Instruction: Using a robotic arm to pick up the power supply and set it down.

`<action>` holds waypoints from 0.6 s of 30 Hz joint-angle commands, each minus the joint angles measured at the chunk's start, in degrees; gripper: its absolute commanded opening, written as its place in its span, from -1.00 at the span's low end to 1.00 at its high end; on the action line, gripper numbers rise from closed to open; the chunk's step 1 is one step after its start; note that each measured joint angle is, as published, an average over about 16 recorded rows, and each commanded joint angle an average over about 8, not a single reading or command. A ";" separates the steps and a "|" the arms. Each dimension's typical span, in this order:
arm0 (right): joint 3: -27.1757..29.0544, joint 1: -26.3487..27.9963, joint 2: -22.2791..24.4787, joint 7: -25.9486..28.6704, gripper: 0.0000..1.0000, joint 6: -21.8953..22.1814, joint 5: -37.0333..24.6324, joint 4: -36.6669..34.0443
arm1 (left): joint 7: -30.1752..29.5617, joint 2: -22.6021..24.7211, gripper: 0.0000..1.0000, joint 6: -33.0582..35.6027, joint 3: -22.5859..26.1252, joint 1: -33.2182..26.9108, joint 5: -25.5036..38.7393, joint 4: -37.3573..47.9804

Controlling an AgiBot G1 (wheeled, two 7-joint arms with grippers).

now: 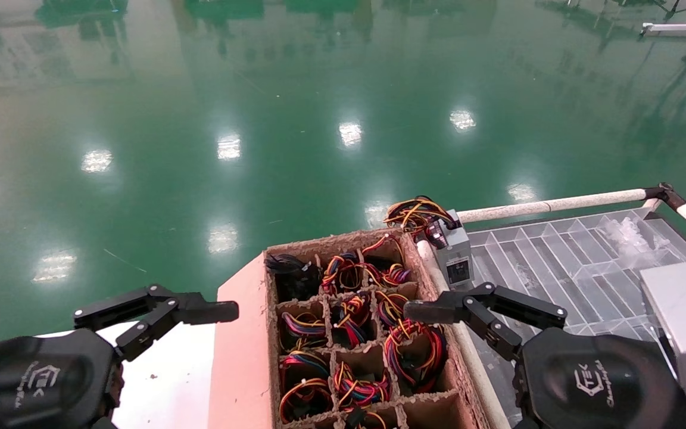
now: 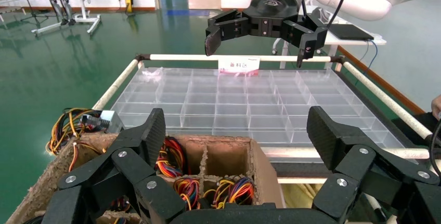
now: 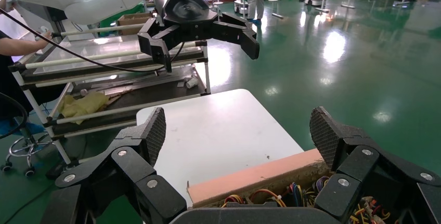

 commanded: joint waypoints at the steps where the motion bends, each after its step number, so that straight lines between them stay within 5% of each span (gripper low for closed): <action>1: 0.00 0.00 0.00 0.00 1.00 0.00 0.00 0.00 | 0.00 0.00 -1.00 0.00 0.00 0.00 0.00 0.00; 18: 0.00 0.00 0.00 0.00 1.00 0.00 0.00 0.00 | 0.00 0.00 -1.00 0.00 0.00 0.00 0.00 0.00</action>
